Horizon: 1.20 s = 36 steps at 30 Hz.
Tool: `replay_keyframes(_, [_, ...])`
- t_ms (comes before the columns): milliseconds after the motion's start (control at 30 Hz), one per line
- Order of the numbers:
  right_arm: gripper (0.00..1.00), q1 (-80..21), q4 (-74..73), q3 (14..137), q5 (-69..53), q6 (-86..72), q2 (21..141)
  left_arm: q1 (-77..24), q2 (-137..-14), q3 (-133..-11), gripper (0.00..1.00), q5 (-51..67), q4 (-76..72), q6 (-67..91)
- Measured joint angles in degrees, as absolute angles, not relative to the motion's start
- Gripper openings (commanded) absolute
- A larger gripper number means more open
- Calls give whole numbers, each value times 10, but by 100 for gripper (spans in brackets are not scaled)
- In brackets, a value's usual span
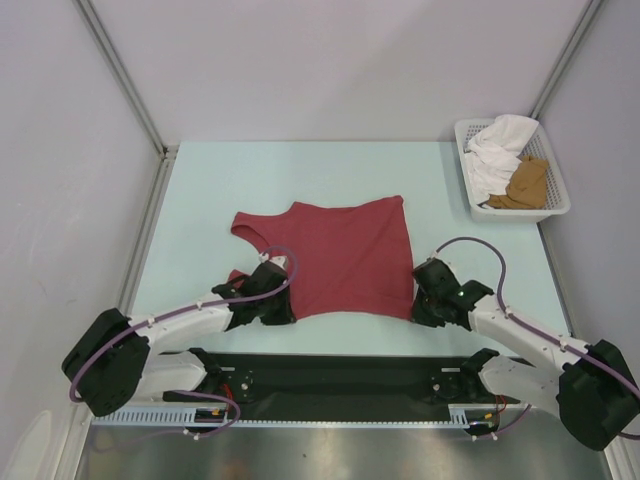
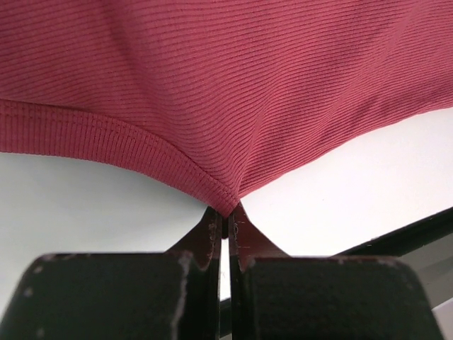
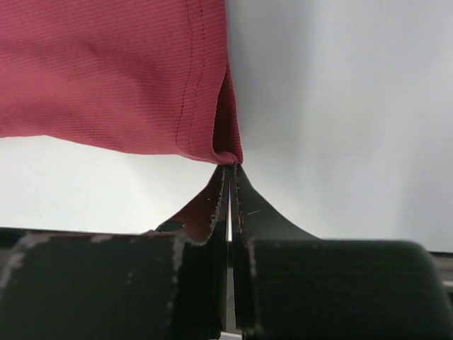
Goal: Fold and stack the tank tops
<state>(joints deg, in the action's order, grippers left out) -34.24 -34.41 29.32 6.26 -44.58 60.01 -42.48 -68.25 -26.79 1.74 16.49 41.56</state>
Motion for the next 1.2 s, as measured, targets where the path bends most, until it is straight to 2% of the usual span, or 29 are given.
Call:
replay_keyframes(367, [0, -335, -397, 338, 59, -446, 578, -425, -685, -335, 1, 17, 232, 395])
replay_keyframes(800, [1, -266, -376, 437, 39, -375, 664, -415, -760, -429, 1, 17, 264, 363])
replay_keyframes(1200, [1, -218, -335, 497, 15, -330, 752, -329, -786, -460, 1, 24, 277, 319])
